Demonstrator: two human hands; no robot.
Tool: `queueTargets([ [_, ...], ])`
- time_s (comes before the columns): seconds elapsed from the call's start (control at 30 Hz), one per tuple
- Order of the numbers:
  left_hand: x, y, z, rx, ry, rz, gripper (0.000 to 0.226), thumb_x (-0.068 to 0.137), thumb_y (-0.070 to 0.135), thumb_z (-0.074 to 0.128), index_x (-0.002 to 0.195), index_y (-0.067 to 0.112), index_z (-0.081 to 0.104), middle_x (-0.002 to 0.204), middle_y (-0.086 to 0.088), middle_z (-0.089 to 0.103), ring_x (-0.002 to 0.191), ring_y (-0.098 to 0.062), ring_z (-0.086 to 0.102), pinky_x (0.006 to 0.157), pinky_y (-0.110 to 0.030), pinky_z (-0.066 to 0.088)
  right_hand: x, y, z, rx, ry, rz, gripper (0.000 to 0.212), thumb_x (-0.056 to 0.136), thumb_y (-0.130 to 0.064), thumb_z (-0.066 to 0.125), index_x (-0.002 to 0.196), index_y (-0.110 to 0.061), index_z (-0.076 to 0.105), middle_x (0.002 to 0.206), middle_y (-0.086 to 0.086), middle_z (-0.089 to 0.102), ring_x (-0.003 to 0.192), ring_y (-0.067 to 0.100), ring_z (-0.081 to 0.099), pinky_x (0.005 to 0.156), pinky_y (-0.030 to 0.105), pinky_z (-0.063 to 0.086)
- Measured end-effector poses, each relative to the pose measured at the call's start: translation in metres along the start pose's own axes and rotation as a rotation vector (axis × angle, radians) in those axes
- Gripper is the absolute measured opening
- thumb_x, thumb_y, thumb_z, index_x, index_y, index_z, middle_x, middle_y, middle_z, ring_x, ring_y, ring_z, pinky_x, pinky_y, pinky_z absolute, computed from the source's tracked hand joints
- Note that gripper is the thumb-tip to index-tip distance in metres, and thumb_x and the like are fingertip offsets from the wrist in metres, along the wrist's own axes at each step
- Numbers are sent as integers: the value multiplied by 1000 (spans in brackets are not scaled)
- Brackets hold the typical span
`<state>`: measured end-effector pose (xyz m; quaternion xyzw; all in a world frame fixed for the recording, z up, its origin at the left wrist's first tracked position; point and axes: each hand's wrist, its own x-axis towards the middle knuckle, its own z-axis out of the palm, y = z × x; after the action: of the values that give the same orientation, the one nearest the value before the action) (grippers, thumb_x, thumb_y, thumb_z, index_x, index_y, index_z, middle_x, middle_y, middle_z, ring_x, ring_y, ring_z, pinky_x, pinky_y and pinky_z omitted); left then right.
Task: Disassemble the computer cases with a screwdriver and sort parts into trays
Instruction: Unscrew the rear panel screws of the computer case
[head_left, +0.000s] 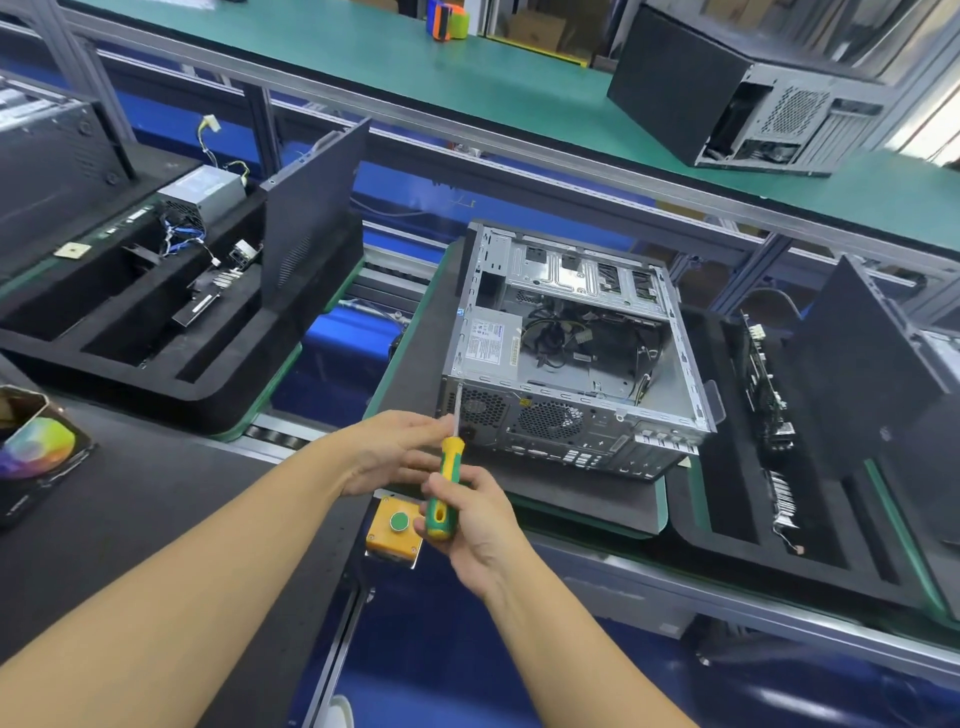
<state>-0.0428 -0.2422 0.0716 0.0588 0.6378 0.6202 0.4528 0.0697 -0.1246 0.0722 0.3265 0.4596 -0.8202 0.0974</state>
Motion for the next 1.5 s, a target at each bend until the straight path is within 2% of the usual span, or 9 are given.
queueTargets([
  [0.27, 3, 4, 19, 250, 231, -26, 47, 70, 43, 85, 101, 9, 73, 92, -7, 77, 89, -19, 74, 73, -28, 59, 5, 6, 11, -53, 135, -37, 34, 86, -5, 75, 114, -8, 55, 105, 15, 68, 69, 18, 62, 50, 26, 51],
  [0.53, -7, 8, 6, -62, 115, -77, 26, 96, 8, 62, 120, 0, 65, 107, -13, 75, 82, -17, 71, 64, -26, 56, -7, -1, -6, 112, -236, 202, 34, 102, -17, 39, 118, 7, 56, 98, 26, 68, 78, 34, 70, 65, 38, 60],
  [0.67, -12, 9, 10, -99, 54, -81, 31, 99, 20, 58, 124, 2, 59, 117, -10, 73, 106, -22, 68, 91, -38, 54, -7, 7, -6, 13, -197, 53, 18, 102, -12, 56, 111, 3, 57, 95, 20, 68, 74, 29, 71, 57, 29, 58],
  [0.77, -15, 14, 18, -19, 35, -129, 48, 88, 36, 71, 119, 1, 61, 105, -9, 75, 92, -19, 73, 75, -33, 58, -4, 9, -1, -91, -102, -1, 28, 93, -14, 71, 109, -5, 50, 98, 19, 61, 62, 21, 61, 45, 25, 49],
  [0.87, -10, 14, 24, 9, 163, -116, 38, 83, 25, 78, 110, -1, 67, 84, -10, 75, 73, -16, 73, 60, -28, 57, -3, 9, 8, -137, -91, 5, 44, 89, -20, 76, 119, -3, 48, 104, 20, 58, 62, 18, 53, 45, 24, 47],
  [1.07, -13, 9, 11, -154, 176, -123, 27, 95, 8, 62, 122, 1, 62, 102, -14, 76, 88, -24, 74, 78, -37, 57, -6, 3, -1, -8, -207, 128, 35, 96, -33, 60, 112, -2, 63, 97, 19, 57, 71, 25, 56, 65, 37, 47],
  [1.3, -14, 7, 15, -130, 101, -118, 28, 105, 22, 46, 124, 6, 59, 116, -9, 74, 116, -25, 65, 95, -42, 48, -6, 8, -7, -82, -162, 18, 19, 101, -13, 53, 112, -1, 63, 89, 14, 63, 70, 18, 56, 52, 26, 43],
  [1.4, -15, 9, 21, -10, 126, -142, 48, 92, 44, 64, 118, 4, 65, 103, -5, 75, 102, -23, 67, 89, -36, 53, -7, 7, -5, -125, -183, -14, 26, 100, -21, 60, 116, -1, 66, 100, 16, 62, 86, 25, 58, 62, 27, 51],
  [1.5, -11, 9, 27, 64, 221, -96, 50, 79, 34, 81, 113, 1, 67, 86, -5, 75, 82, -16, 69, 76, -30, 58, -8, 6, 0, -101, -139, 0, 33, 94, -23, 70, 119, -2, 62, 110, 16, 64, 95, 29, 57, 64, 29, 54],
])
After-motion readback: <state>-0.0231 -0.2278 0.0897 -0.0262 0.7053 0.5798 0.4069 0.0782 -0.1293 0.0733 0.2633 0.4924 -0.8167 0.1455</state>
